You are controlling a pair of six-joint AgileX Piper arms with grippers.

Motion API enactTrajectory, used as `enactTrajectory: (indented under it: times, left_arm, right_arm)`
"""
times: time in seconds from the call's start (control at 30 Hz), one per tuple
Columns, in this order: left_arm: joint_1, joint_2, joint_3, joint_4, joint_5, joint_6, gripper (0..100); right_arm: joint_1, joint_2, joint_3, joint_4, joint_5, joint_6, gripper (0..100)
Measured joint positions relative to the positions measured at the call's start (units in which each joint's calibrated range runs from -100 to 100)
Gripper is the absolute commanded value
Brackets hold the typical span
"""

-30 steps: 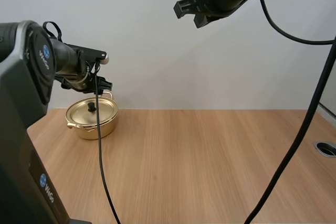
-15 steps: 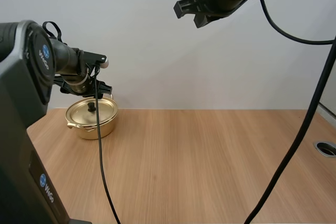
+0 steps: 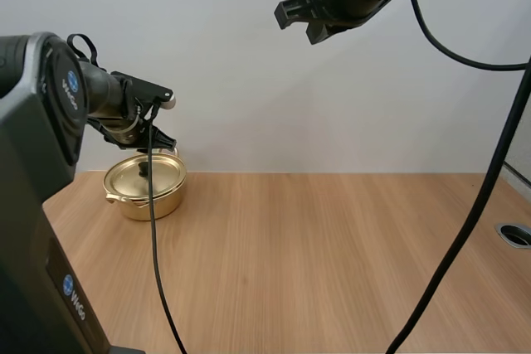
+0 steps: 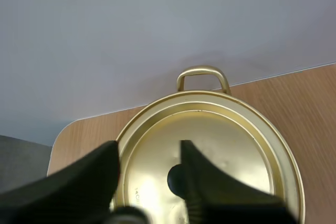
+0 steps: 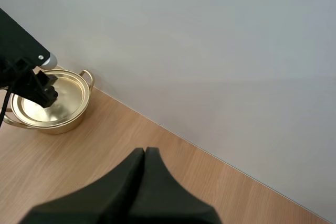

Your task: Open the pot, put the car inside, and close it

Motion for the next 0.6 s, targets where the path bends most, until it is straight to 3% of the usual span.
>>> enactTrajectory:
  times: [0.23,0.47,0.6]
  left_arm:
    - [0.0,-0.61,0.0,-0.21,-7.73,-2.16,0]
    - [0.0,-0.61,0.0,-0.21,-8.1,-2.16,0]
    - [0.0,-2.68,0.0,-0.21,-7.88,-2.16,0]
  right_arm:
    - [-3.58,0.0,0.0,0.14,0.0,6.1,0]
    - [-8.57,0.41,0.13,0.01,-1.91,13.14,0]
    - [-9.47,0.49,3.27,0.01,-5.5,17.18,0]
